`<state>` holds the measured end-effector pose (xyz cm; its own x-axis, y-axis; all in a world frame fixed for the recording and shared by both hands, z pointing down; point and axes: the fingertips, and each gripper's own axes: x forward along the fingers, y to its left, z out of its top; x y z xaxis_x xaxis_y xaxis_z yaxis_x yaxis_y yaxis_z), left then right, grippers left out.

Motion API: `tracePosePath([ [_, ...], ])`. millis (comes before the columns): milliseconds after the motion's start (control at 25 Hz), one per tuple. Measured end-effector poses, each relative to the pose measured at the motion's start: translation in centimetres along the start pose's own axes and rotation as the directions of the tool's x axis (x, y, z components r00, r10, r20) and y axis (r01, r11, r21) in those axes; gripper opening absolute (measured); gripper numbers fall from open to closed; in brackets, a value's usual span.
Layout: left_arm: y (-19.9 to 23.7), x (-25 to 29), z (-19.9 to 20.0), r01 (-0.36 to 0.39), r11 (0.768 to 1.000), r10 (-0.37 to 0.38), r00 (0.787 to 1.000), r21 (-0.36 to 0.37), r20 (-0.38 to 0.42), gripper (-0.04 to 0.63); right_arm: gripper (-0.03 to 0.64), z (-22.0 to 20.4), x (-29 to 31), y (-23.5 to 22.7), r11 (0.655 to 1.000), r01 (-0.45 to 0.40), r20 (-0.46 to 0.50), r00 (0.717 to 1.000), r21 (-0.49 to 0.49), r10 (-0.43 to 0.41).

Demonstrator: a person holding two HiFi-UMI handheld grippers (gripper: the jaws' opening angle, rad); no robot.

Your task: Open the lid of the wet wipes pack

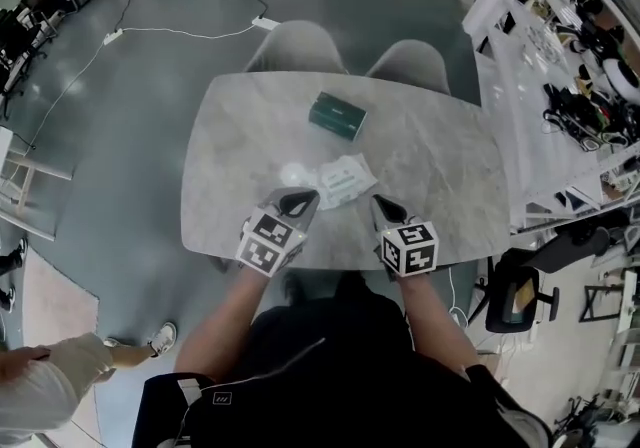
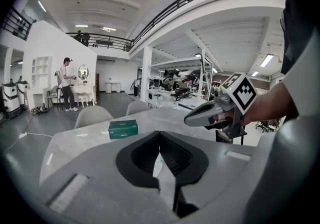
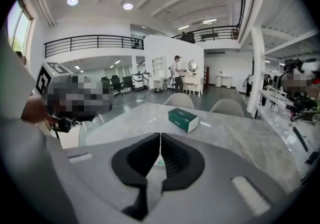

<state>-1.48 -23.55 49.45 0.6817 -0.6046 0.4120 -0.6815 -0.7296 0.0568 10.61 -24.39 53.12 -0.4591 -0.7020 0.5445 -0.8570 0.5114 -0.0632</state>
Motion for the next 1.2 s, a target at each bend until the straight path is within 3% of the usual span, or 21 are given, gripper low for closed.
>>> tracePosePath([
  [80,0.4,1.0,-0.3,-0.002,1.000,0.002,1.000,0.007,-0.014,0.000,0.060,-0.4,1.6,-0.3,1.000,-0.026,-0.035,0.999,-0.017,0.026],
  [320,1.3,5.2,-1.8,0.005,1.000,-0.005,0.995,0.005,-0.103,0.000,0.060,-1.2,5.5,-1.6,0.986,-0.153,-0.133,0.981,-0.059,0.144],
  [600,0.7,10.7,-4.6,0.037,0.999,-0.032,0.970,0.017,-0.241,0.002,0.084,-4.8,9.6,-4.1,0.961,-0.259,-0.265,0.938,-0.099,0.225],
  [1200,1.0,19.1,-9.2,0.054,0.998,-0.037,0.887,0.024,-0.460,0.003,0.084,-8.9,16.2,-8.7,0.911,-0.380,-0.406,0.867,-0.159,0.290],
])
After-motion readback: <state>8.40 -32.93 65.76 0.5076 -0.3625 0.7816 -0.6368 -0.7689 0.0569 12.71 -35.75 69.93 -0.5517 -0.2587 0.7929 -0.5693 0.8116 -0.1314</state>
